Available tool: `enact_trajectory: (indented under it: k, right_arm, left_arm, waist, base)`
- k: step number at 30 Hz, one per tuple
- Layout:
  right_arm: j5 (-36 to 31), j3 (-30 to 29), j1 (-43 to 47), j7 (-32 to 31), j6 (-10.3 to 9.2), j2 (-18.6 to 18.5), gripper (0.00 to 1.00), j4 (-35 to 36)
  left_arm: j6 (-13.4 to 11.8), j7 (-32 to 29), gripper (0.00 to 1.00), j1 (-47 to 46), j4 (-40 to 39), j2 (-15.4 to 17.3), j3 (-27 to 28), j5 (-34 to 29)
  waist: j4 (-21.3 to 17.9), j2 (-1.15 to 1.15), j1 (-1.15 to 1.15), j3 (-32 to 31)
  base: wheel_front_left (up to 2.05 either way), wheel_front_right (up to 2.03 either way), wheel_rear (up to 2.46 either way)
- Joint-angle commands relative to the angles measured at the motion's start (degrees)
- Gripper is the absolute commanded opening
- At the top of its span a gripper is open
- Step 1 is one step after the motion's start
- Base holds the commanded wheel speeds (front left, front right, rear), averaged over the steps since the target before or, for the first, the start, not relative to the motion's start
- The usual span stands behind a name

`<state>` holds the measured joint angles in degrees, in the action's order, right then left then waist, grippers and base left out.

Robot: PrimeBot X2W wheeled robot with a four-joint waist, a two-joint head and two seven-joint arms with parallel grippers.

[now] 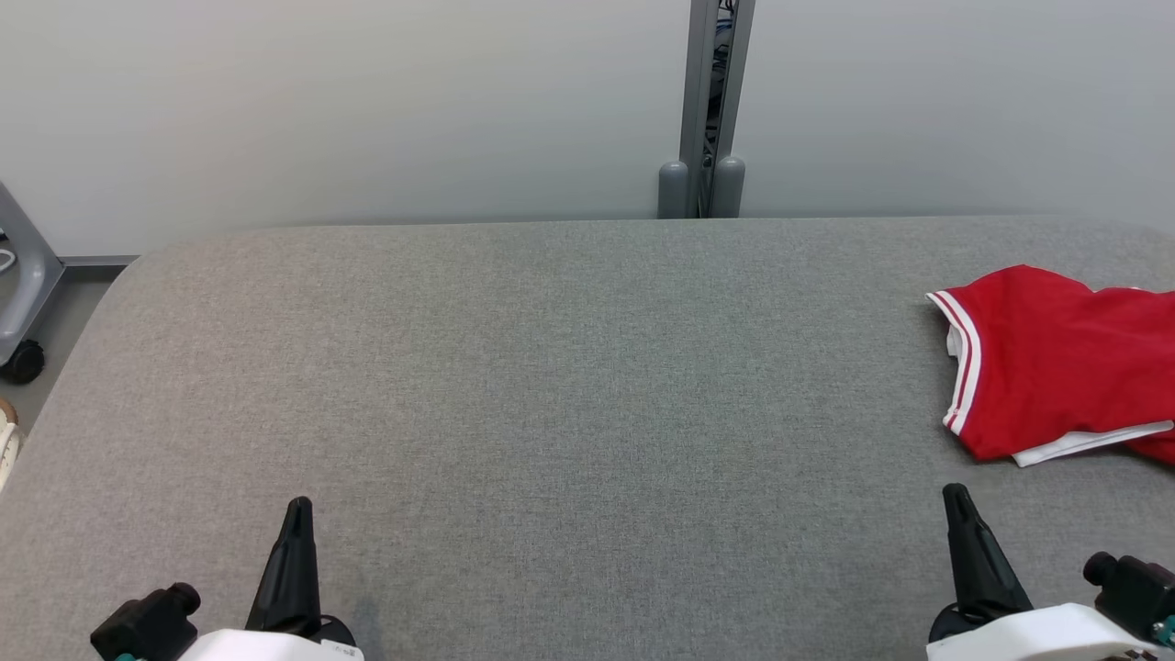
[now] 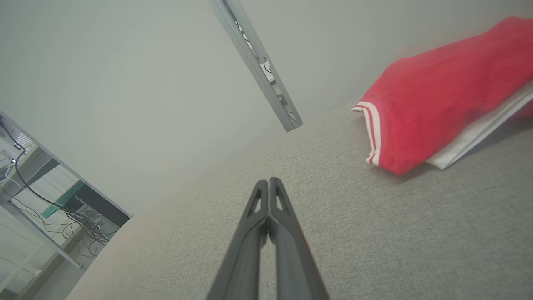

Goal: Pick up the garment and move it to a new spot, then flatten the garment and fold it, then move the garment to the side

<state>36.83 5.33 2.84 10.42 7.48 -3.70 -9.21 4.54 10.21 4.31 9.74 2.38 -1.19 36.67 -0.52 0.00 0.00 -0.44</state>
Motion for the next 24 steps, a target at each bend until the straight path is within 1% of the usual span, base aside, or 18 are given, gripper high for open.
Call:
enact_trajectory:
  k: [1, 2, 24]
  right_arm:
    - [2.98, -0.79, -1.57, -0.78, 0.00, -0.66, 0.00, 0.54]
    - [2.98, -0.79, -1.57, -0.78, 0.00, -0.66, 0.00, 0.54]
    - [20.01, -4.11, -3.39, -5.46, 0.01, -1.33, 0.00, -0.60]
  left_arm:
    - [0.46, -0.56, 0.00, -1.97, -0.55, 0.36, 0.38, 2.77]
    - [0.46, -0.56, 0.00, -1.97, -0.55, 0.36, 0.38, 2.77]
    - [1.25, -4.48, 0.00, -4.83, 0.87, 0.51, 1.24, 19.00]
  waist:
    - [0.01, 0.00, 0.00, 0.01]
    - [0.01, 0.00, 0.00, 0.01]
    - [0.12, 0.00, 0.00, 0.15]
  base:
    - [0.00, 0.00, 0.00]
    - [0.00, 0.00, 0.00]
    - [0.00, 0.00, 0.00]
